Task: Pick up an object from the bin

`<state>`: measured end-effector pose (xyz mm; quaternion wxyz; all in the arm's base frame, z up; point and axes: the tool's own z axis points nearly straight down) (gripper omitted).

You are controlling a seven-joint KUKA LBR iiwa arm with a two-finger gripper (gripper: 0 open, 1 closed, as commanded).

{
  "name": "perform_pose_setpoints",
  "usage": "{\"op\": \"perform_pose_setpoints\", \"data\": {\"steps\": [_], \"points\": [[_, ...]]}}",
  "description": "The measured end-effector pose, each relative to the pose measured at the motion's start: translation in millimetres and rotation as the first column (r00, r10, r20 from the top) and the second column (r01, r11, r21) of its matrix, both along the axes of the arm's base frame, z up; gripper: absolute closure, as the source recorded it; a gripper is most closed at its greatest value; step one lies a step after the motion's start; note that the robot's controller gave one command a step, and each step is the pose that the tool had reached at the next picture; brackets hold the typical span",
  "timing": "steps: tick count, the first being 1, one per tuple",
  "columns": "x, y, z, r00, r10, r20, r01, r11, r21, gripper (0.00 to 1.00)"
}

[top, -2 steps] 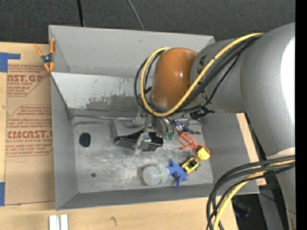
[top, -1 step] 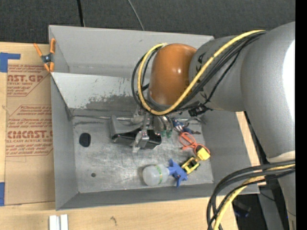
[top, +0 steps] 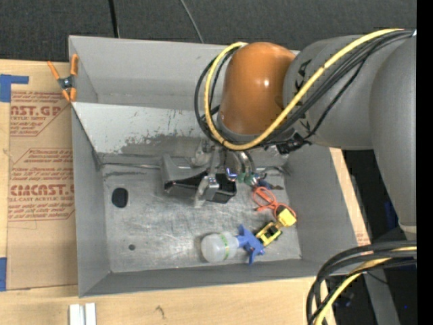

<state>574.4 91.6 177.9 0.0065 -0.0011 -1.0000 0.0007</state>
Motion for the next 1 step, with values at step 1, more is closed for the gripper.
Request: {"op": "perform_pose_setpoints", "data": {"steps": [1], "points": [[9.2,0.6,26.4,1.0,0.006,0.021,-0.007,1.0,0.002,1.0]]}}
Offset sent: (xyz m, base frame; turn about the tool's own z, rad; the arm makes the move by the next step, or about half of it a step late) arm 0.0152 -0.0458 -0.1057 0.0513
